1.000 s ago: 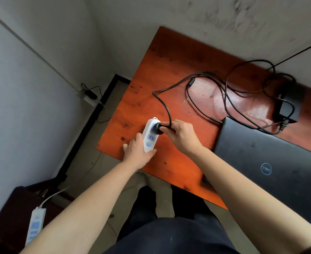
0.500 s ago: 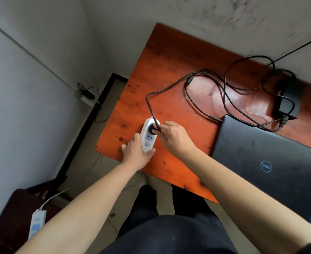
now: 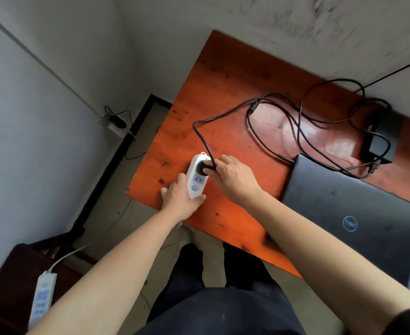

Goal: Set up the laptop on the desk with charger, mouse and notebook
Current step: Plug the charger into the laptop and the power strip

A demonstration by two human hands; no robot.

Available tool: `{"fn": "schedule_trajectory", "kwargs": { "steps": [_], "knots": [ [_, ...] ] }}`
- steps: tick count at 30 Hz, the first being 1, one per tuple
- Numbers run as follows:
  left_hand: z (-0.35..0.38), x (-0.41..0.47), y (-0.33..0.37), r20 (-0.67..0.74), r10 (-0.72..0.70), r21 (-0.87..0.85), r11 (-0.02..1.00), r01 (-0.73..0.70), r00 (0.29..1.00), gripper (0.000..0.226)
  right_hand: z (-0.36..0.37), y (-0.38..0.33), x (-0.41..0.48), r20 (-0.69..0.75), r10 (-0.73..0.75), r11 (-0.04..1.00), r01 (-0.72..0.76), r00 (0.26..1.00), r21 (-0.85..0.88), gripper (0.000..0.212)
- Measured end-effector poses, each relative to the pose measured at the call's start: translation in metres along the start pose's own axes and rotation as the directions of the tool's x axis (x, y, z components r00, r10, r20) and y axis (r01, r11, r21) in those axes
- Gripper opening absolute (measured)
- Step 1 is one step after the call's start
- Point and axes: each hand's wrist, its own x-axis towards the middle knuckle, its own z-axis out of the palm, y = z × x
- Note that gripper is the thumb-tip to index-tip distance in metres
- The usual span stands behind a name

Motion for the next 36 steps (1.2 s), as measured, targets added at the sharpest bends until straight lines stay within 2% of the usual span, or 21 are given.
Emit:
{"fn": "schedule_trajectory", "kwargs": {
  "steps": [3,7,10,15,21,25,28,30,33,36],
  "knots": [
    [-0.003,0.0,0.002,0.041,-0.003,0.023,1.0,0.002,0.999,0.055,-0.005,0.004,0.0,0.041,0.013,0.996,-0.009,0.999,-0.091,0.038],
    [-0.006,0.0,0.005,0.059,0.003,0.04,0.999,-0.005,0.998,0.055,-0.003,0.003,-0.001,0.182,0.165,0.974,-0.131,0.969,-0.188,0.044],
    [-0.008,0.002,0.005,0.076,0.0,0.064,0.998,-0.005,0.997,0.057,0.0,-0.001,0.0,0.237,0.206,0.971,-0.169,0.949,-0.168,0.043],
    [-0.006,0.007,0.002,0.085,-0.011,0.079,0.997,0.004,0.996,0.059,0.0,0.0,0.004,0.131,0.179,0.963,-0.146,0.975,-0.227,0.041],
    [-0.004,0.007,0.003,0.084,-0.011,0.069,0.998,0.005,0.996,0.057,-0.002,0.004,0.014,0.199,0.285,0.946,-0.243,0.938,-0.213,0.058],
    [-0.003,0.006,0.004,0.074,-0.009,0.053,0.999,0.005,0.997,0.055,0.01,0.011,0.008,0.288,0.342,0.93,-0.367,0.894,0.035,0.048],
    [-0.002,0.004,0.005,0.057,0.002,0.051,0.999,-0.005,0.998,0.053,0.015,0.016,-0.003,0.285,0.245,0.958,-0.277,0.927,0.077,0.037],
    [-0.002,0.004,0.006,0.054,0.009,0.051,0.999,-0.012,0.999,0.052,0.019,0.018,-0.005,0.247,0.26,0.953,-0.29,0.934,0.092,0.036],
    [-0.002,0.002,0.007,0.025,0.013,0.07,0.997,-0.015,1.0,0.053,0.02,0.008,0.009,0.17,0.327,0.945,-0.327,0.93,-0.026,0.048],
    [-0.002,0.003,0.007,0.03,-0.028,0.062,0.998,0.026,0.999,0.057,0.02,-0.012,0.027,0.121,0.305,0.95,-0.293,0.944,-0.11,0.045]
  ]
}}
